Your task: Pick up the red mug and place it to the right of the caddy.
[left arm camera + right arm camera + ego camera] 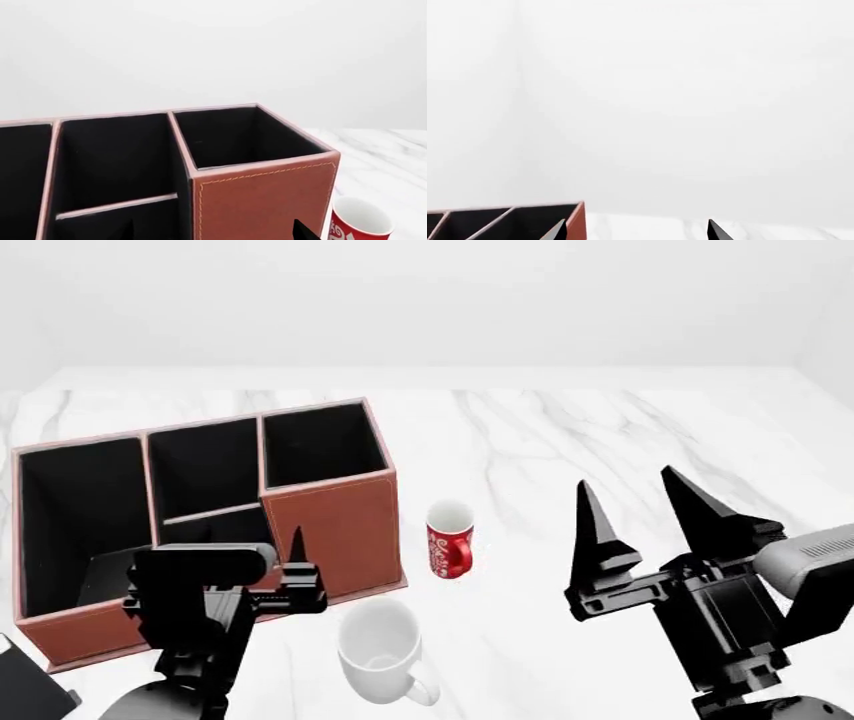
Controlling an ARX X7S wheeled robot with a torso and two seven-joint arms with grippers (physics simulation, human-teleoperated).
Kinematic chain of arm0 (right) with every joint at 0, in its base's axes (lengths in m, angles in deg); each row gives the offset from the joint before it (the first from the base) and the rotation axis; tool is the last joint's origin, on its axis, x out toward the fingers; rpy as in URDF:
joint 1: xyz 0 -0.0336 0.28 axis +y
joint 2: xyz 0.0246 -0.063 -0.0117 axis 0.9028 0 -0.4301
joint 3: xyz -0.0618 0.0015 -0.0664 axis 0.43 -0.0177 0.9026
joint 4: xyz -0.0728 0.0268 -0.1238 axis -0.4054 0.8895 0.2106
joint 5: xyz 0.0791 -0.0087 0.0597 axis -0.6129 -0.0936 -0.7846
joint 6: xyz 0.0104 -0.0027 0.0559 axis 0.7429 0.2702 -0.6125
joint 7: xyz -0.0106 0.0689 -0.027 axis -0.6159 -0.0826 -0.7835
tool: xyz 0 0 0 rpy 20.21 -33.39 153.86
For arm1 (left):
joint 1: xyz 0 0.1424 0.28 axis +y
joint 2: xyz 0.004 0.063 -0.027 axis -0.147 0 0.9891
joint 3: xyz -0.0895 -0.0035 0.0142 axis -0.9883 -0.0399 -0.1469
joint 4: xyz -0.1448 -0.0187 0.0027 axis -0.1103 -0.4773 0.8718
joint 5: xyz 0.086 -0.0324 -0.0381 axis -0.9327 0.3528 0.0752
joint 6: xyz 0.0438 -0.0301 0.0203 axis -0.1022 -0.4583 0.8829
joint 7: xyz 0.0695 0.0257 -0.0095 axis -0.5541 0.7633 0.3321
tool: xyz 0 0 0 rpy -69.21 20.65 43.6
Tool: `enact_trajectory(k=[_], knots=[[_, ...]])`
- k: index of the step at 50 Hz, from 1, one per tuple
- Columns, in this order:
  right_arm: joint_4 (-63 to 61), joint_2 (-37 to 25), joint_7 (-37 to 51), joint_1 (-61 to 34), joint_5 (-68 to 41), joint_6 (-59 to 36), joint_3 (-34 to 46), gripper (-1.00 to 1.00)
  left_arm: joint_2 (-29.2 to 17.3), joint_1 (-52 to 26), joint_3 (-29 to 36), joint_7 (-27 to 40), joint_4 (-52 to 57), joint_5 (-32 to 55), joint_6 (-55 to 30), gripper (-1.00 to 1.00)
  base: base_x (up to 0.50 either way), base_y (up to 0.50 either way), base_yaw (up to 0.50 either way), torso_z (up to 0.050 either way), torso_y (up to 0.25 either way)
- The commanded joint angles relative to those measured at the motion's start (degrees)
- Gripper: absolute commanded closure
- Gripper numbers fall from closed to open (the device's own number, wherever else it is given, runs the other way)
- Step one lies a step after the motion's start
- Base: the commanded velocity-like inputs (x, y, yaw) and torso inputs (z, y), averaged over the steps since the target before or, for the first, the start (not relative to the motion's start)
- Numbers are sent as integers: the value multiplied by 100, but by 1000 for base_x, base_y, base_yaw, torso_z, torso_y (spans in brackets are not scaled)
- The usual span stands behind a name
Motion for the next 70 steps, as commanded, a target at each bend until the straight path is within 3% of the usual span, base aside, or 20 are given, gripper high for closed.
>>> enact_trajectory(k=[1,33,49,61,70], knots=[[-320,-96,37,149,-176,47,-165,-100,-13,-9,7,16,-31,18,21,-100,0,0,0,0,0],[-1270,-334,107,718,-803,390,-818,-100,-45,-16,79,78,-79,36,70,-100,0,0,0,0,0],[-834,-168,165,157,-569,210,-380,-100,-53,-29,142,82,-118,35,119,-100,0,0,0,0,0],[-807,17,791,-1318,-451,-611,315,-100,-44,-1302,343,718,1525,464,-1498,-100,0,0,0,0,0],[-787,5,745,-1286,-456,-560,320,-100,-47,-1370,369,774,1626,493,-1541,-100,0,0,0,0,0]])
